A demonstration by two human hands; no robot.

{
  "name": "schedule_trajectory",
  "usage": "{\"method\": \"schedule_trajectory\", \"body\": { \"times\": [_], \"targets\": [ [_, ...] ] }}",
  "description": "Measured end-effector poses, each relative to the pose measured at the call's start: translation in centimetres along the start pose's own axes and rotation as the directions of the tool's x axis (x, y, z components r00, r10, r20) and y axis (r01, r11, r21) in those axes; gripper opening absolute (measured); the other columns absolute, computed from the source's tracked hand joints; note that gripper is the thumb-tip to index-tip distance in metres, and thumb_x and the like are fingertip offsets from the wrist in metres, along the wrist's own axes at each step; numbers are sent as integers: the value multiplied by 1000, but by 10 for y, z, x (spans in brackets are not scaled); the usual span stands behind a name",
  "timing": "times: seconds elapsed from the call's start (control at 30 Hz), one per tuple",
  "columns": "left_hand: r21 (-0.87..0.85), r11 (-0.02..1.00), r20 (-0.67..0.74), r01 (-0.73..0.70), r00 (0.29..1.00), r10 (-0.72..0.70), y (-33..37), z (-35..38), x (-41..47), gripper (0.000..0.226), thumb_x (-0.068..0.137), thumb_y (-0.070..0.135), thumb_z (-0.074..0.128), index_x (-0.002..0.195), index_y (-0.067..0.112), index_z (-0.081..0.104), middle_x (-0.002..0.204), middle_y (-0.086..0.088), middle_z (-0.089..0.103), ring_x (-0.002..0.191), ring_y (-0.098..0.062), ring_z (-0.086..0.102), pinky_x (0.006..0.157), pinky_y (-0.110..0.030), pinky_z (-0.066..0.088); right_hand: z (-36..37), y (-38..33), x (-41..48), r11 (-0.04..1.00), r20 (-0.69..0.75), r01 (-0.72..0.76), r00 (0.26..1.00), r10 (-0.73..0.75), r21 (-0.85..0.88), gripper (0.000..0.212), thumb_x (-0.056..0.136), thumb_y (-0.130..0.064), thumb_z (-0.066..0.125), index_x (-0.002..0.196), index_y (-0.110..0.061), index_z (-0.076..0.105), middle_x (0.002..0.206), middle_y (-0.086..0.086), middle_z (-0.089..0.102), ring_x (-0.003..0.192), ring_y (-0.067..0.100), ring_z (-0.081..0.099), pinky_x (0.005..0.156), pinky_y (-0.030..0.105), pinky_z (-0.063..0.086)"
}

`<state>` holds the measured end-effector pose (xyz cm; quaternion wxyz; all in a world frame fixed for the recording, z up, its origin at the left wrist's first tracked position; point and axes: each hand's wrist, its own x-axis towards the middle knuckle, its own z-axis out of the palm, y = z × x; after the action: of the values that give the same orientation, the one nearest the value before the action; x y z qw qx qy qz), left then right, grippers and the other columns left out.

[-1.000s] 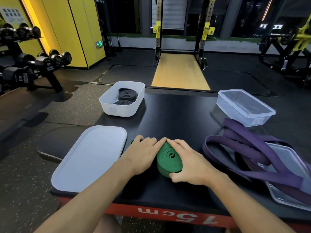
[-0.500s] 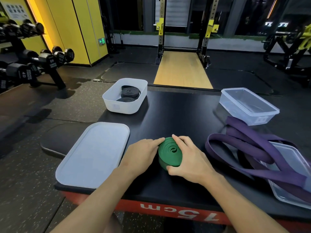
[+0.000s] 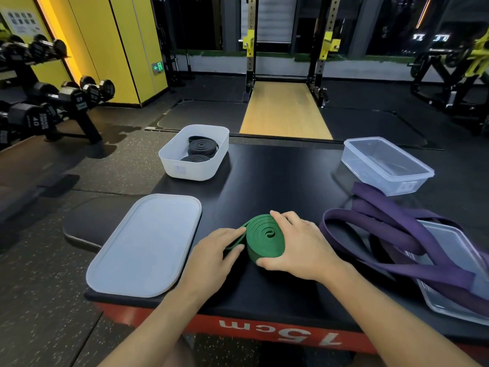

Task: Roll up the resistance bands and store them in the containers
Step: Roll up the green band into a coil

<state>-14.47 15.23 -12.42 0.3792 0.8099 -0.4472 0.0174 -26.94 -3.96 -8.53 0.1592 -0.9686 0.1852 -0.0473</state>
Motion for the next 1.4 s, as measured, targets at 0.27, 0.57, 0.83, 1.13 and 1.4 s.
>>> {"method": "schedule_trajectory", "body": {
  "times": [0.27, 0.57, 0.83, 1.13, 1.4],
  "targets": [
    [-41, 998, 3, 38, 999, -37, 6, 3, -5, 42, 101, 22, 67, 142, 29, 63, 131, 20, 68, 119, 4, 61, 101, -10, 43, 19, 5, -1, 995, -207, 46, 976, -64, -91, 114, 62, -90, 54, 154, -22, 43, 139, -11, 53, 133, 8, 48, 127, 39, 17],
    [-15, 1000, 57, 23, 998, -22, 3, 5, -6, 47, 100, 31, 67, 146, 25, 58, 141, 17, 63, 129, 2, 56, 108, -15, 41, 10, 6, -1, 997, 80, 75, 994, -78, 36, 124, 71, -72, 68, 164, -25, 3, 161, -5, 15, 146, 24, 25, 121, 36, 24],
    [74, 997, 86, 21, 996, -27, 5, 2, -8, 51, 102, 38, 62, 150, 26, 53, 112, 32, 50, 106, -1, 45, 92, -23, 46, -17, 46, 20, 934, 166, 236, 944, -286, 266, 106, 65, -60, 81, 156, -35, 35, 149, -25, 33, 140, -1, 37, 120, 31, 33],
    [-80, 996, 59, 50, 997, -45, 0, -1, -15, 44, 97, 34, 70, 140, 32, 63, 106, 46, 56, 101, 5, 66, 96, -24, 53, -6, 45, 6, 948, 30, 230, 970, -242, 220, 101, 65, -62, 80, 154, -40, 38, 145, -36, 31, 134, -6, 42, 113, 32, 41],
    [-108, 991, 86, 76, 994, -66, 2, -1, -9, 46, 101, 28, 66, 146, 34, 57, 110, 47, 53, 104, 1, 65, 98, -19, 48, 3, 32, -10, 964, -100, 136, 988, -116, 229, 106, 54, -79, 79, 145, -35, 48, 127, -28, 40, 120, 1, 51, 105, 32, 46]
  ]
}}
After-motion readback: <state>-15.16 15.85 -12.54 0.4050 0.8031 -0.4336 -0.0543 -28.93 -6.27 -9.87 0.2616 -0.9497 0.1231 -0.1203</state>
